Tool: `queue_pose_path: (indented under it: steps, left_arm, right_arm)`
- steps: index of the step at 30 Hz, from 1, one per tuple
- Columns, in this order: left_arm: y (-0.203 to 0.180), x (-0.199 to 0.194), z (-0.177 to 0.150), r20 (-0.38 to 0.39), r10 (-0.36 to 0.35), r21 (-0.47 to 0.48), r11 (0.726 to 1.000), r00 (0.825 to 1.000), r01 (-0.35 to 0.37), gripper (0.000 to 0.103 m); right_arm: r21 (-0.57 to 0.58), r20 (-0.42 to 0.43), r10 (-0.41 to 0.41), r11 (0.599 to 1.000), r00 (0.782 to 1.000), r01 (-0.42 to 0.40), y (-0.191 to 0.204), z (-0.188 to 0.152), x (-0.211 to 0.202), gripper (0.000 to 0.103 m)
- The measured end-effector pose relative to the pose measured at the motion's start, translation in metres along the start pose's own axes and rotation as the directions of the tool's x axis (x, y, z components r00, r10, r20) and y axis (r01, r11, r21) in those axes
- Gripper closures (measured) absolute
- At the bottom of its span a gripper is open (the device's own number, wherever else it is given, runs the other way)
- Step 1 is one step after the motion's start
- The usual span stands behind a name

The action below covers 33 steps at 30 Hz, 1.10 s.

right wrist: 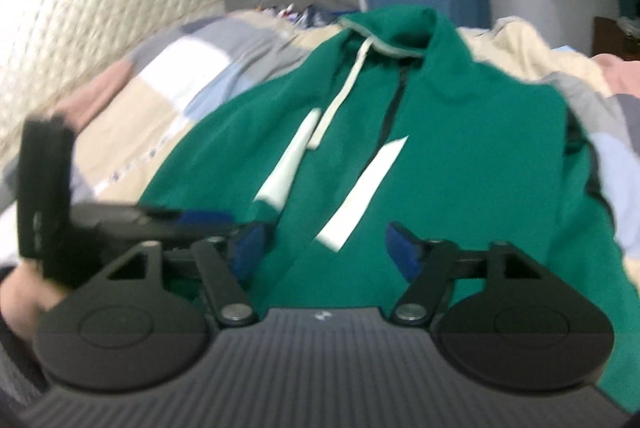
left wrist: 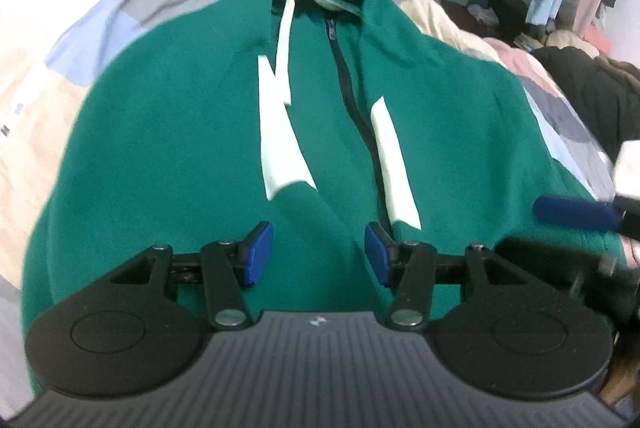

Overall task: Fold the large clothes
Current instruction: 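Grasp the hoodie body near the zipper with the right tool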

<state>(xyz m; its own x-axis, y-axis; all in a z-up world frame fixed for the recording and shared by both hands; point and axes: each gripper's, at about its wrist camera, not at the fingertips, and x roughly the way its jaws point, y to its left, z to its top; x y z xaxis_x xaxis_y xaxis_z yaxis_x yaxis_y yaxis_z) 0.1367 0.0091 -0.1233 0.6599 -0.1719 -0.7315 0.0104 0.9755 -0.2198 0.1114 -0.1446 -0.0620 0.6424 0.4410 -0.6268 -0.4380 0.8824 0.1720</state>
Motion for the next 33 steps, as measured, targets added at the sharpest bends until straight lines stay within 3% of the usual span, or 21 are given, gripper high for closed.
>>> queue_pose_path:
  steps: [7,11,16,21,23,26,30,33]
  left_arm:
    - [0.011,0.007,0.002,-0.014,0.000,-0.043,0.999,1.000,-0.001,0.048]
    - [0.015,0.009,0.003,-0.016,-0.004,-0.059,0.998,1.000,0.003,0.048]
    - [0.018,0.010,0.006,-0.019,-0.007,-0.074,0.997,1.000,0.005,0.048]
    - [0.021,0.012,0.009,-0.022,-0.012,-0.085,0.996,1.000,0.010,0.048]
    - [0.022,0.011,0.009,-0.022,-0.015,-0.090,0.996,1.000,0.013,0.048]
    - [0.023,0.011,0.009,-0.022,-0.016,-0.090,0.996,1.000,0.014,0.048]
    - [0.023,0.011,0.010,-0.021,-0.015,-0.086,0.996,1.000,0.013,0.048]
    - [0.023,0.011,0.009,-0.021,-0.015,-0.086,0.996,1.000,0.013,0.048]
  right_arm:
    - [-0.021,-0.091,-0.006,1.000,0.996,0.004,0.004,-0.019,0.018,0.027]
    - [-0.006,-0.136,0.046,0.999,0.990,-0.047,0.004,-0.026,0.026,0.027]
    - [-0.086,-0.186,0.066,0.993,0.980,-0.083,0.021,-0.034,0.035,0.027]
    - [-0.173,-0.232,0.017,0.983,0.972,-0.058,0.030,-0.046,0.044,0.028]
    - [-0.182,-0.240,-0.004,0.982,0.971,-0.042,0.030,-0.048,0.045,0.033]
    - [-0.186,-0.239,-0.011,0.982,0.971,-0.035,0.030,-0.048,0.044,0.052]
    - [-0.188,-0.234,-0.013,0.982,0.972,-0.032,0.033,-0.049,0.037,0.085]
    - [-0.182,-0.232,-0.017,0.983,0.973,-0.026,0.032,-0.046,0.035,0.093]
